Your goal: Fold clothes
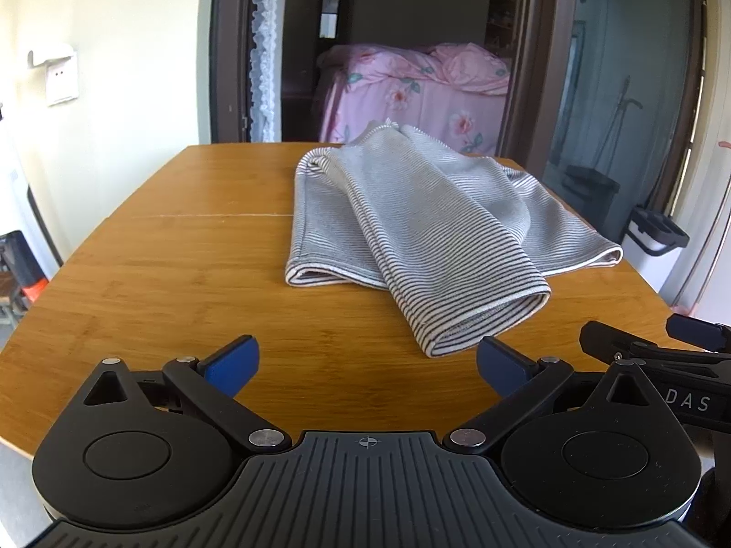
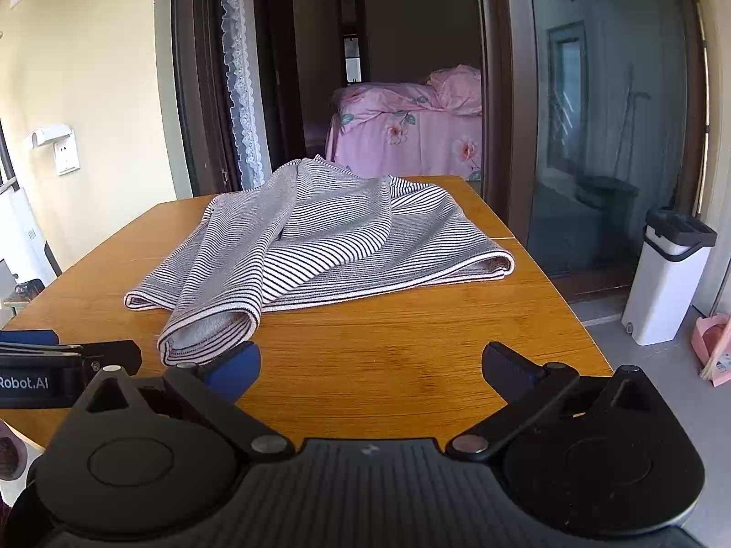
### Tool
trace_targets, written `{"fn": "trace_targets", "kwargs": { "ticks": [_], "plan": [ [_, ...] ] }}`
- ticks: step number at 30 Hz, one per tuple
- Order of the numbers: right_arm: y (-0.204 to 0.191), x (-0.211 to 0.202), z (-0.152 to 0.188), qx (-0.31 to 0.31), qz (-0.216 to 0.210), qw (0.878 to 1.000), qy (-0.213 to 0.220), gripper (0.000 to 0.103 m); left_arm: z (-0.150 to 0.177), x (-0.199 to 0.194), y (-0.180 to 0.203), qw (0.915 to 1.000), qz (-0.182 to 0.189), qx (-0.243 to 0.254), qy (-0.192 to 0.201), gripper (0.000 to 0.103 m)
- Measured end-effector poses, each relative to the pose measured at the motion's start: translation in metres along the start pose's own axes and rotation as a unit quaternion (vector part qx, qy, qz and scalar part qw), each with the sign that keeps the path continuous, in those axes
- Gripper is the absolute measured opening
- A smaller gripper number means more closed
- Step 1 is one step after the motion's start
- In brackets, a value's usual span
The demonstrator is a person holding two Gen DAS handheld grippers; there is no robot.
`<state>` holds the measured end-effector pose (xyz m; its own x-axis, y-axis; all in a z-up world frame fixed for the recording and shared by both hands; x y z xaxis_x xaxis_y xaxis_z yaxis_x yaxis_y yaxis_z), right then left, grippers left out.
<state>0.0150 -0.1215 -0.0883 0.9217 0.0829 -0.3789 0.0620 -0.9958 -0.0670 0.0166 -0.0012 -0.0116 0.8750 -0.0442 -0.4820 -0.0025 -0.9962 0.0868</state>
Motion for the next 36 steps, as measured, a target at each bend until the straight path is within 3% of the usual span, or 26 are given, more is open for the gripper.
{"fn": "trace_targets", "kwargs": {
  "ticks": [36],
  "plan": [
    [-0.010,0.013,0.005,0.011,-0.007,1.000,-0.024,0.103,-0.001,0.005,0.003,0.9999,0.005,0.006,-0.014,0.103]
  ]
}}
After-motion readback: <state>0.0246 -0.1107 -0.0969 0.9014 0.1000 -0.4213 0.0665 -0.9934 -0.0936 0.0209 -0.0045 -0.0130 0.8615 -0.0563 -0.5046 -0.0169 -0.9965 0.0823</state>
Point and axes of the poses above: each gripper's, at about its wrist camera, not at the fingertips, and x roughly the way its jaws point, y to its right, z to its underside, the point moved 2 cm from there along x, roughly the way its jaws point, and after that the axes turned 6 degrees about y, right-handed, at the moved point
